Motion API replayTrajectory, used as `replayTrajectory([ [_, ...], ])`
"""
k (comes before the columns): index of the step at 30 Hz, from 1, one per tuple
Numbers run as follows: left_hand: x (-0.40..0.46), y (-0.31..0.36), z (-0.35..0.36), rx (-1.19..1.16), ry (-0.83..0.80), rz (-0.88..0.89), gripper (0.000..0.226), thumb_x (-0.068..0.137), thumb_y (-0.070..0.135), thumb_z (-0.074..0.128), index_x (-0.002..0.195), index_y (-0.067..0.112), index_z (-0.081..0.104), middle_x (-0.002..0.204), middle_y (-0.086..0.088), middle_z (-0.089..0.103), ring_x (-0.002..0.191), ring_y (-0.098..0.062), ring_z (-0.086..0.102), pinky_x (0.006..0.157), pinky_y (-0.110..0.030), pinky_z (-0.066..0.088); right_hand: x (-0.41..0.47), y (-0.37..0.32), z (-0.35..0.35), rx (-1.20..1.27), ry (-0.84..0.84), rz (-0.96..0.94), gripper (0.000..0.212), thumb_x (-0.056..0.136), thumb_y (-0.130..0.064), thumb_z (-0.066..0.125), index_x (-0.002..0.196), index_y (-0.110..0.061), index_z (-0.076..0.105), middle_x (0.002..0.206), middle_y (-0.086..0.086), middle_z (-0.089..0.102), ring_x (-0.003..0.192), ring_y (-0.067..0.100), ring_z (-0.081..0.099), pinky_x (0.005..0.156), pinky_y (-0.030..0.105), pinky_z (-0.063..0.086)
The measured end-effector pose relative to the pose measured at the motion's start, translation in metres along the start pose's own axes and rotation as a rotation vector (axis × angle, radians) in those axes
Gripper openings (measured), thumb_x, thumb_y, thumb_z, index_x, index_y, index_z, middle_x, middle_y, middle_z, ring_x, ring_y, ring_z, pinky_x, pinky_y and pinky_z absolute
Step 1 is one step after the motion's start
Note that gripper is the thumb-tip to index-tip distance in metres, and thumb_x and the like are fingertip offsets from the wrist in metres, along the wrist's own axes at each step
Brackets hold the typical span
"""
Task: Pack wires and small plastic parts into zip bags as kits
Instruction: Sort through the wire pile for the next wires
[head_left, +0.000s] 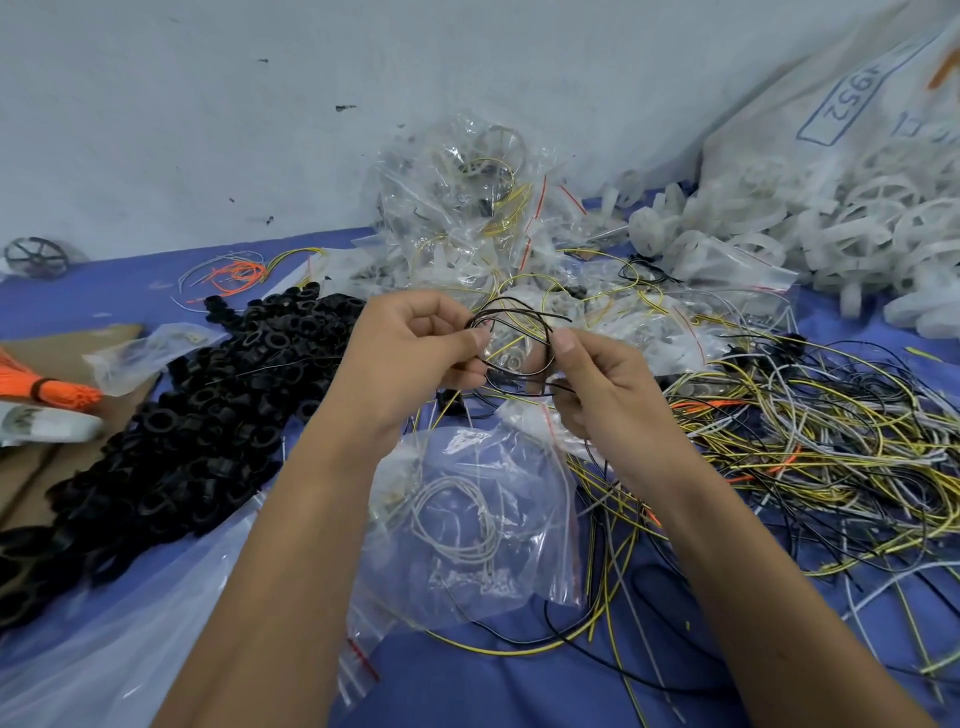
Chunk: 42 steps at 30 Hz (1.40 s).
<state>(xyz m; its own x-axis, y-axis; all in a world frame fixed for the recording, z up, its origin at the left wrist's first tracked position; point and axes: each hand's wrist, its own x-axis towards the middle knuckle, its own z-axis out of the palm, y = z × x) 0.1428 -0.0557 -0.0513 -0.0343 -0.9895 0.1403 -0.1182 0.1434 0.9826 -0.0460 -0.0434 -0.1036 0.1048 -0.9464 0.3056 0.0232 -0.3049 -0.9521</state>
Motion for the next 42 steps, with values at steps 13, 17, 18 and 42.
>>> replayTrajectory([
  [13,0.003,-0.001,0.005,0.339,0.139,0.215,0.042,0.092,-0.003,0.063,0.09,0.035,0.078,0.054,0.011,0.057,0.053,-0.015,0.069,0.057,-0.031,0.06,-0.002,0.005,-0.004,-0.649,0.233,-0.161,0.06,0.099,-0.062,0.039,0.147,-0.025,0.043,0.142,-0.005,0.049,0.131,0.01,0.044,0.109,0.035,0.038],
  [17,0.0,-0.001,0.016,0.419,0.058,0.256,0.036,0.083,0.014,0.061,0.091,0.046,0.075,0.068,-0.003,0.069,0.066,-0.031,0.071,0.069,-0.047,0.062,-0.001,0.005,0.007,-0.927,0.083,-0.359,0.093,0.087,-0.069,0.058,0.158,-0.019,0.024,0.16,-0.002,0.031,0.147,0.019,0.027,0.118,0.038,0.02],
  [18,-0.001,0.0,0.019,0.419,0.037,0.264,0.039,0.082,0.014,0.06,0.09,0.05,0.074,0.07,-0.007,0.069,0.066,-0.033,0.07,0.067,-0.048,0.062,-0.001,0.007,0.01,-0.94,0.044,-0.351,0.096,0.085,-0.065,0.063,0.159,-0.02,0.021,0.159,-0.002,0.033,0.146,0.019,0.03,0.118,0.04,0.022],
  [42,-0.001,-0.006,0.026,-0.167,0.078,0.034,0.028,0.094,-0.011,0.059,0.094,0.01,0.078,0.062,0.002,0.065,0.057,-0.01,0.064,0.06,-0.02,0.056,0.003,0.001,0.005,0.162,0.071,-0.028,0.022,0.105,-0.012,0.052,0.101,-0.023,0.071,0.058,-0.007,0.048,0.045,0.004,0.029,0.042,0.016,0.025],
])
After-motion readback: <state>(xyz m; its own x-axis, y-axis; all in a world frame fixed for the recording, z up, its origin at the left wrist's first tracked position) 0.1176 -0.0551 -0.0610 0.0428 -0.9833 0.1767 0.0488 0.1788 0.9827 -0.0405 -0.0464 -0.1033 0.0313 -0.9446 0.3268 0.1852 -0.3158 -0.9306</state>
